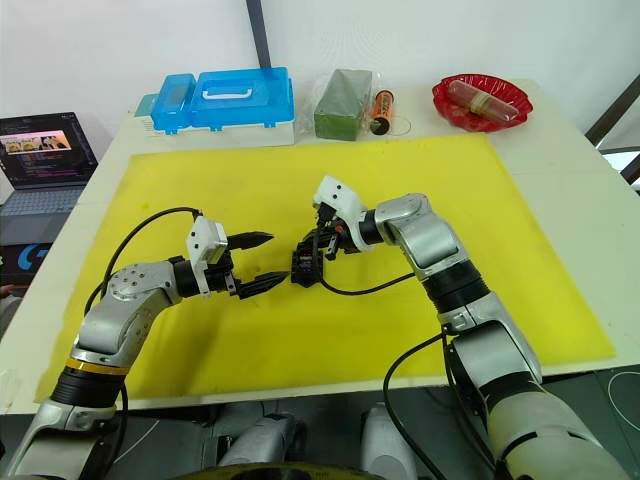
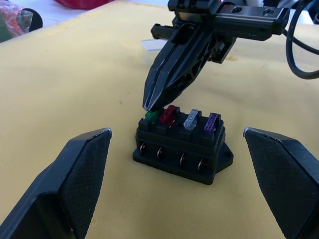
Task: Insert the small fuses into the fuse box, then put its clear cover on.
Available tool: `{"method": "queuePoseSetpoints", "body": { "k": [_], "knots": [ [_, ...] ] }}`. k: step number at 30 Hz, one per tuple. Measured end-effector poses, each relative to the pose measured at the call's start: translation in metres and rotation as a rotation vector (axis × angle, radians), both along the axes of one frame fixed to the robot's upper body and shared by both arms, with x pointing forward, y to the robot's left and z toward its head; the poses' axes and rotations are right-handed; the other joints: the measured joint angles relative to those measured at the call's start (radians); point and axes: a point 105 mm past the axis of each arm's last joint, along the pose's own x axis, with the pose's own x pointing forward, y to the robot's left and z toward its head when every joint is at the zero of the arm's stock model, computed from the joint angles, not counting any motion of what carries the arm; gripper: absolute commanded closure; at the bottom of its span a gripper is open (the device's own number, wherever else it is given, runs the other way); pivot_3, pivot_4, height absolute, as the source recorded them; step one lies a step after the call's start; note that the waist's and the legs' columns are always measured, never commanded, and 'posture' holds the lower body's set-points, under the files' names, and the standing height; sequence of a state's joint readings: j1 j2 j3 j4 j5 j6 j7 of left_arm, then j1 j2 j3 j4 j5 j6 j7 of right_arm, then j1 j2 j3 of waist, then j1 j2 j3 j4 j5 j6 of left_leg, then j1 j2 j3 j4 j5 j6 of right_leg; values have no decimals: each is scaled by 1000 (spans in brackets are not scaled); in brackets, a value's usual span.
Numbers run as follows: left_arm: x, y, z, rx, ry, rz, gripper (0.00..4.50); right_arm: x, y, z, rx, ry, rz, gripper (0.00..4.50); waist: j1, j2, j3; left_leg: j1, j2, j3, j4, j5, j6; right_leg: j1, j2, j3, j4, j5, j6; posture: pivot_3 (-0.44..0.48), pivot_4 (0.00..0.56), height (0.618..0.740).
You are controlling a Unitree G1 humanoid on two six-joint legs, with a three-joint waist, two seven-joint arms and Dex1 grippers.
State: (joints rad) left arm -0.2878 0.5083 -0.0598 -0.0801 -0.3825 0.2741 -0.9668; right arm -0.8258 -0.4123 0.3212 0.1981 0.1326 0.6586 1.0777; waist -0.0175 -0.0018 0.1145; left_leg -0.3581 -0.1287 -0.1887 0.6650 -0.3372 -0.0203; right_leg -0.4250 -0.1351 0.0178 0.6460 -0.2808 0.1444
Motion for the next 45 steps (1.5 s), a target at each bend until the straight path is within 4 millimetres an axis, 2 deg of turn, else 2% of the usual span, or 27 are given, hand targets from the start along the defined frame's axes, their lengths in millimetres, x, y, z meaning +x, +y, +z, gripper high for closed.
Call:
{"method": "queuePoseSetpoints", "body": {
  "k": [4, 8, 11, 12, 13, 16, 20, 24, 27, 31, 34, 37, 41, 45],
  "knots": [
    [-1, 1, 1, 1, -2, -9, 0, -2, 0, 16, 58, -63, -7, 4484, -2, 0, 1, 0, 0, 0, 0, 0, 0, -1, 0, 0, 0, 0, 0, 0, 150, 740],
    [-2, 9, 10, 9, -17, -17, 0, -11, 3, 52, 164, -139, -3, 4484, -3, 0, 1, -1, 0, 0, 0, 0, 0, -2, 0, 0, 0, 0, 0, 0, 150, 740],
    [0, 14, 20, 13, -46, -14, 0, -14, 1, 68, 218, -188, -40, 4484, 2, 0, 1, -1, 0, 0, 0, 0, 0, -2, 0, 0, 0, 0, 0, 0, 150, 740],
    [2, 16, 24, 17, -59, -13, 0, -13, -2, 72, 232, -210, -70, 4112, 4, 0, 1, -1, 0, 0, 0, 0, 0, -1, 0, 1, 0, 0, 0, 0, 150, 740],
    [4, 17, 28, 14, -72, -6, 0, -12, -7, 73, 242, -234, -102, 3959, 5, 0, 1, -1, 0, 0, 0, 0, 0, -1, 0, 1, 0, 0, 0, 0, 150, 740],
    [13, 27, 37, 3, -109, 41, 0, -8, -28, 70, 224, -296, -205, 2950, 6, 0, 1, -1, -1, 0, 0, 0, 0, -1, 0, 1, 0, 0, 0, 0, 150, 740],
    [27, 49, 37, 4, -134, 139, 0, -8, -73, 63, 170, -371, -360, 1545, 3, 0, 2, -1, 0, 1, 0, 0, 0, -2, 0, 0, 0, 0, 0, 0, 150, 740],
    [40, 85, 33, -9, -141, 298, 0, -17, -133, 45, 105, -384, -558, 96, 4, 0, 2, -1, 0, 1, -1, 0, 0, -2, 0, 1, 0, 0, 0, 0, 150, 740],
    [44, 100, 33, -22, -153, 372, 0, -26, -160, 39, 94, -405, -651, 33, 4, 0, 2, -1, 0, 2, -1, 0, 0, -2, 0, 1, 0, 0, 0, 0, 150, 740],
    [40, 135, 10, 14, -107, 515, 0, -52, -209, 4, 48, -358, -813, 33, 5, -1, 2, 0, 0, 2, -1, 0, 0, -1, 0, 1, 0, 0, 0, 0, 150, 740],
    [40, 143, 2, 22, -84, 570, 0, -57, -228, -10, -2, -363, -895, 33, 6, -1, 2, 1, 0, 4, 1, 0, 0, -1, 0, 2, 0, 0, 0, 0, 150, 740],
    [42, 150, 4, 7, -93, 624, 0, -56, -232, -11, 18, -419, -961, 33, 5, -1, 2, 2, 1, 4, 0, 0, 0, 0, 1, 3, 0, 0, 0, 0, 150, 740],
    [42, 152, 5, 5, -97, 645, 0, -60, -235, -22, 3, -425, -993, 33, 7, -1, 2, 2, 0, 4, 0, 0, 0, 0, 0, 3, 0, 0, 0, 0, 150, 740],
    [40, 141, 13, -17, -109, 580, 0, -64, -234, -22, 23, -402, -961, 33, 5, -1, 2, 2, 0, 4, 0, 0, 0, 0, 0, 3, 0, 0, 0, 0, 150, 740]
  ]
}}
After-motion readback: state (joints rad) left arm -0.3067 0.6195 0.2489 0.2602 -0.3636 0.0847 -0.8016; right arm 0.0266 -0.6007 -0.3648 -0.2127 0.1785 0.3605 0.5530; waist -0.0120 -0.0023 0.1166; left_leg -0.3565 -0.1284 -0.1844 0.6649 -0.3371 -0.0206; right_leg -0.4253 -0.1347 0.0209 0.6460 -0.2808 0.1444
